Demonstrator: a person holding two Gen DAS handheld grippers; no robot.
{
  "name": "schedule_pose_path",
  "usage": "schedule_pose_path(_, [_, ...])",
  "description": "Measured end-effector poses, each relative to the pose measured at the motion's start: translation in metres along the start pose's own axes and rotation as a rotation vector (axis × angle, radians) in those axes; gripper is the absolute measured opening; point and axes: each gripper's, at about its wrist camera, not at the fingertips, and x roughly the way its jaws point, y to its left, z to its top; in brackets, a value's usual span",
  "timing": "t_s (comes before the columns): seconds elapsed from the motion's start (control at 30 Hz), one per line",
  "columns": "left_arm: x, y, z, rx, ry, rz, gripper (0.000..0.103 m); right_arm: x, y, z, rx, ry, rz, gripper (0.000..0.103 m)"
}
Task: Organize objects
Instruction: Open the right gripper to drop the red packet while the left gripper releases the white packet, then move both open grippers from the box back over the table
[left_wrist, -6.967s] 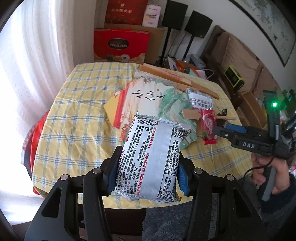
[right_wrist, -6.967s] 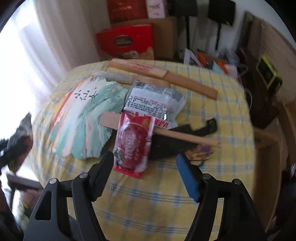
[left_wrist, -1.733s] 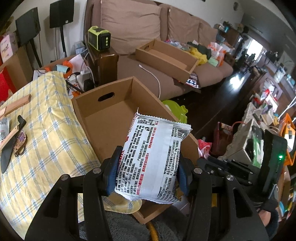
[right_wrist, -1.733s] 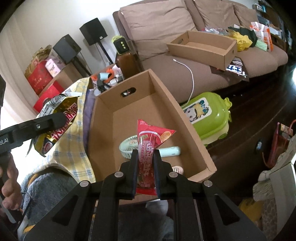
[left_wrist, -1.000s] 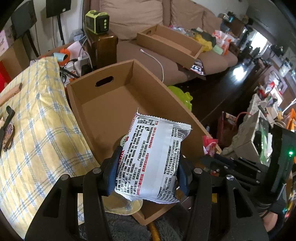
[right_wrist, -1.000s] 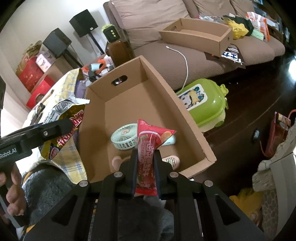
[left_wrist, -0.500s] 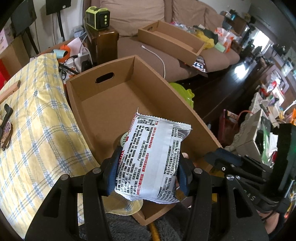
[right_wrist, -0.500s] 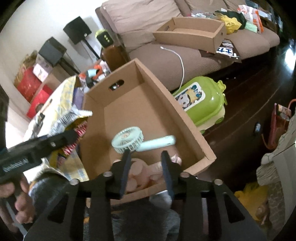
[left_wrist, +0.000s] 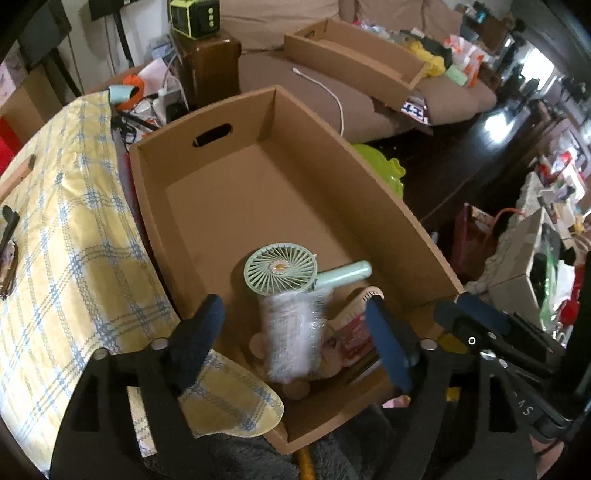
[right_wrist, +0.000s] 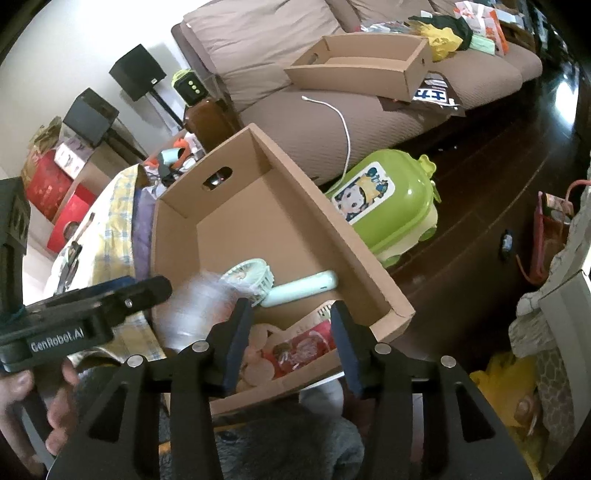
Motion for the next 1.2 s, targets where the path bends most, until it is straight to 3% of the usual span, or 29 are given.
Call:
schedule_pose_path(0.1, [-0.009, -0.002, 0.0, -0.002, -0.033, -0.004, 0.09, 0.0, -0.001, 0.0, 0.004, -0.002, 0.0, 0.048])
schedule_pose_path(0.23, [-0.029, 0.004, 0.008, -0.029, -0.099, -0.02, 0.091, -0.002, -0.002, 0.001, 0.014, -0.016, -0.004, 0.048])
schedule_pose_path(0.37, [-0.053, 0.026, 0.015, -0.116, -0.151, -0.119, 0.091, -0.013, -0.004, 0.004, 0.036, -0.065, -0.007, 0.048])
schedule_pose_path(0.5, [-0.074, 0.049, 0.02, -0.188, -0.189, -0.172, 0.091, -0.025, 0.0, 0.007, 0.036, -0.116, -0.002, 0.05])
schedule_pose_path(0.67, [-0.095, 0.069, 0.02, -0.21, -0.161, -0.231, 0.091, -0.022, 0.013, 0.005, 0.0, -0.117, -0.009, 0.05])
schedule_pose_path(0.93, [-0.15, 0.086, 0.018, -0.148, -0.228, -0.218, 0.091, -0.016, 0.032, -0.001, -0.063, -0.117, -0.025, 0.05])
schedule_pose_path(1.2, [-0.204, 0.119, 0.01, -0.061, -0.306, -0.079, 0.091, -0.009, 0.049, -0.009, -0.153, -0.134, -0.079, 0.052])
